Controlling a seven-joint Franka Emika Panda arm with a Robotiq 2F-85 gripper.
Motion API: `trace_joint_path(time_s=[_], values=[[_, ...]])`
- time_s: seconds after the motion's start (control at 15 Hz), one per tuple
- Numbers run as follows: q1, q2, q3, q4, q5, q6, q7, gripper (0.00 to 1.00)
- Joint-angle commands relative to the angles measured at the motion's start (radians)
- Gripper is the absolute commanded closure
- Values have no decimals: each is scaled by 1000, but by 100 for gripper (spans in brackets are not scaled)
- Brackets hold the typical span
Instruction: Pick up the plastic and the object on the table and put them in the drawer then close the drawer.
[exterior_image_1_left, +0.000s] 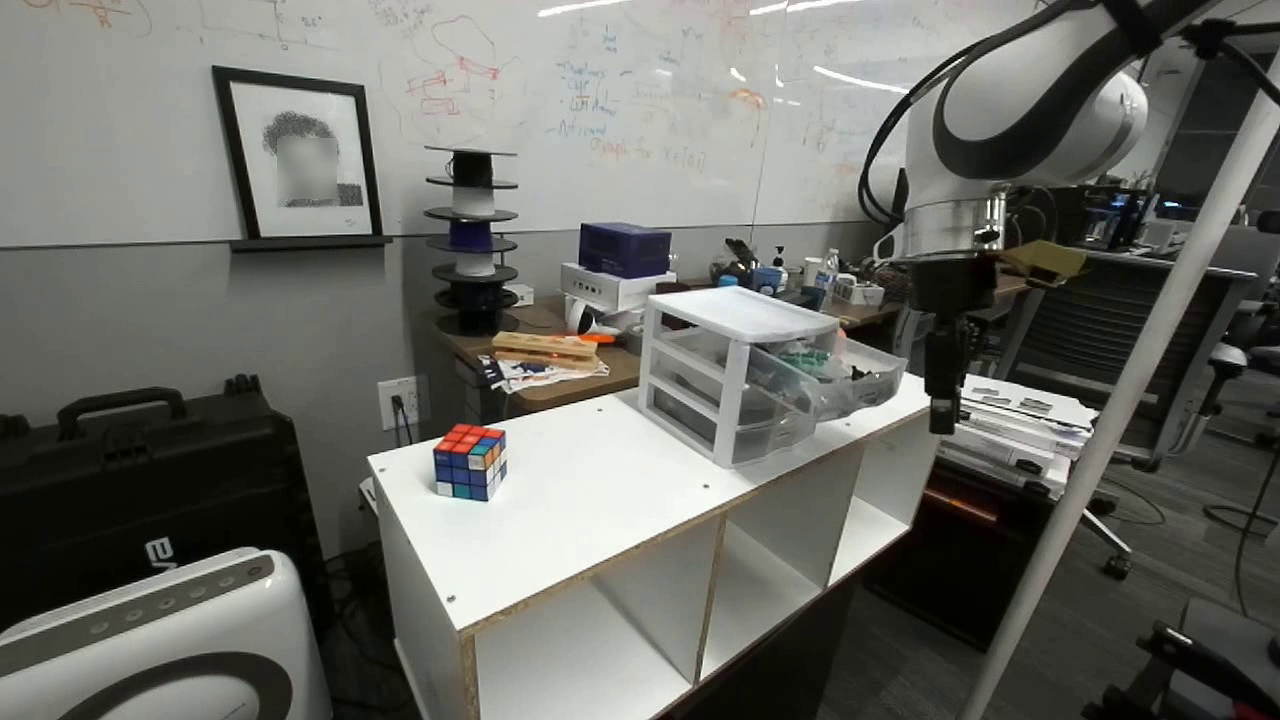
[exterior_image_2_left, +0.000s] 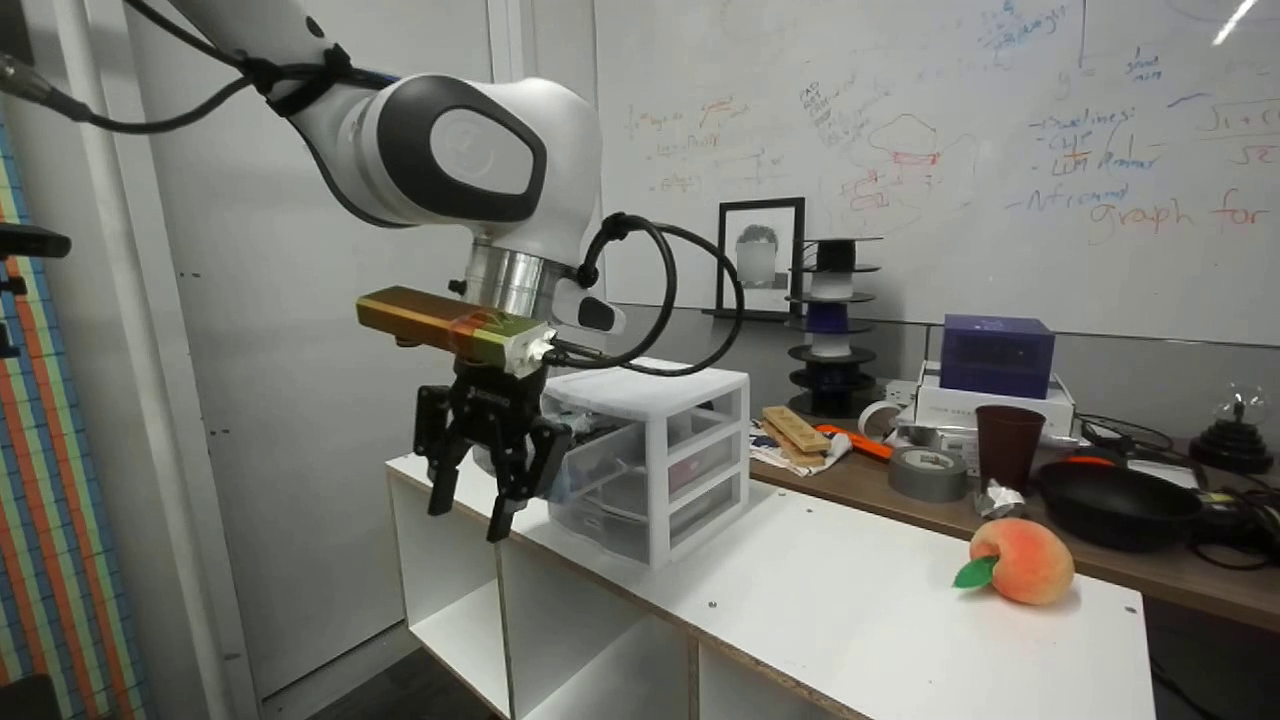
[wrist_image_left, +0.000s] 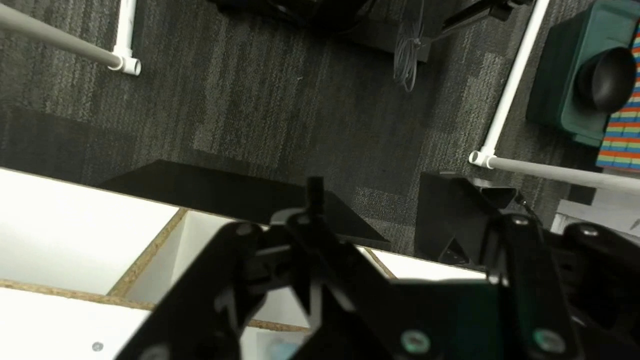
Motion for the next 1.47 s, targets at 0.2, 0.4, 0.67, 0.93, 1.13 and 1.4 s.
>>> trace_joint_path(time_s=[0.2, 0.4, 0.67, 0.93, 1.13, 1.4], values=[[38, -55, 21, -68, -8, 161, -85, 89], [52, -62, 24, -90, -59, 251, -103, 98], [51, -30, 15, -88, -140, 381, -105, 96], [42, 10, 15, -48, -117, 483, -126, 95], [31, 40, 31, -3, 2, 537, -189, 97], [14, 75, 53, 53, 188, 589, -305, 95]])
